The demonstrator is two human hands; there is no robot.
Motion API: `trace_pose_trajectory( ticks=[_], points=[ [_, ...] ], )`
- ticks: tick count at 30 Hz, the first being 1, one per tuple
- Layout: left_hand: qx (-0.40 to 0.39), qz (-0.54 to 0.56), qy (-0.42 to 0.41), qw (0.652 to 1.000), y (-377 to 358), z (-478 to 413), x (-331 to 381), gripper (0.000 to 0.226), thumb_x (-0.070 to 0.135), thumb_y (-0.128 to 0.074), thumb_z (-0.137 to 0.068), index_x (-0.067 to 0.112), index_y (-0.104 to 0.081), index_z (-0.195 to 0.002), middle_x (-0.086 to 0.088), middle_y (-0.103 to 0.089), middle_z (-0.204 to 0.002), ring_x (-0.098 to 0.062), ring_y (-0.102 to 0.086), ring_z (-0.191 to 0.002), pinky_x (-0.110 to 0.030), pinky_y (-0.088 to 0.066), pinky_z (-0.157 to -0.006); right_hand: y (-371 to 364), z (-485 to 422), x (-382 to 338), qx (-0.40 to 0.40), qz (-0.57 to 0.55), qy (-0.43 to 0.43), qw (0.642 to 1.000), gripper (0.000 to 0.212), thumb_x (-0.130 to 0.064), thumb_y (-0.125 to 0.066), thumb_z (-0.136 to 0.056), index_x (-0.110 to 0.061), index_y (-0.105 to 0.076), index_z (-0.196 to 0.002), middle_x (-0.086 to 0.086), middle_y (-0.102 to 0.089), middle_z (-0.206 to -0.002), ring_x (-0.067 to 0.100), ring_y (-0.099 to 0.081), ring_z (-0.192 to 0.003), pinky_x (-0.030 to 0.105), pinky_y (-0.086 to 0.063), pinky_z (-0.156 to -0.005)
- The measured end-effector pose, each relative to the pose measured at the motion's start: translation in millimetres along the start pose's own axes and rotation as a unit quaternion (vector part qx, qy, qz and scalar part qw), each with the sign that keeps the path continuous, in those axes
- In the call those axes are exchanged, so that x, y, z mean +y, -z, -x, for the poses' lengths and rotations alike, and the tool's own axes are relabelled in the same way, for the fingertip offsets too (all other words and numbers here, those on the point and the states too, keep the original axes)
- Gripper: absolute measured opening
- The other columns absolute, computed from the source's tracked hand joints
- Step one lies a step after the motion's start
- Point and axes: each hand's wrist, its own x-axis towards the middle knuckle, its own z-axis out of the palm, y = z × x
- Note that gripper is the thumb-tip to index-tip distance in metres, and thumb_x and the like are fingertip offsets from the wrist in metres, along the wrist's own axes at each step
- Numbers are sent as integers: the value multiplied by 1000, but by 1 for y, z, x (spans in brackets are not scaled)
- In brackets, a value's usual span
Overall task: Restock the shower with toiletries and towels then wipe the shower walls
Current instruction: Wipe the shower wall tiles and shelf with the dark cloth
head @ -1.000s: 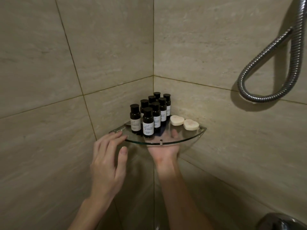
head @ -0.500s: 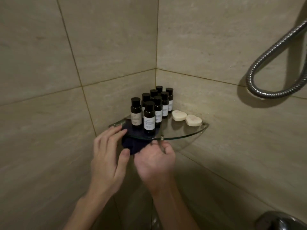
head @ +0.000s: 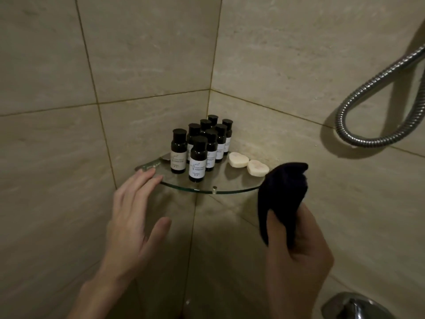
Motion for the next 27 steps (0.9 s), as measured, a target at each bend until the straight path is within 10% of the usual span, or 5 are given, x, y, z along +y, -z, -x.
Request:
trace_pose_trajectory(
  ticks=[6,13,27],
  points=[
    [-5,1,8,1000,5,0,1,75,64,-22,-101,9,-49,-145,-4,-44,-154,-23,-31,-147,-20,-16,-120,-32,-22,22,-140,360,182,904,49,-30,-46,-83,-24,-65,-128,-11,-65,-129,12,-53,-121,27,-54,-85],
    [4,21,16,1000,5,0,0,70,62,-25,-101,13,-50,-144,-1,-45,-154,-21,-31,-148,-14,-16,-118,-48,-35,22,-180,480,236,825,58,-18,-57,-77,-13,-61,-135,1,-65,-132,26,-51,-110,38,-51,-78],
    [10,7,12,1000,-1,2,-4,70,60,-26,-102,9,-50,-144,-4,-45,-153,-22,-30,-148,-18,-13,-120,-23,-31,8,-214,347,326,853,49,-7,-66,-71,-17,-72,-118,-18,-46,-114,15,-54,-95,27,-52,-65]
  ],
)
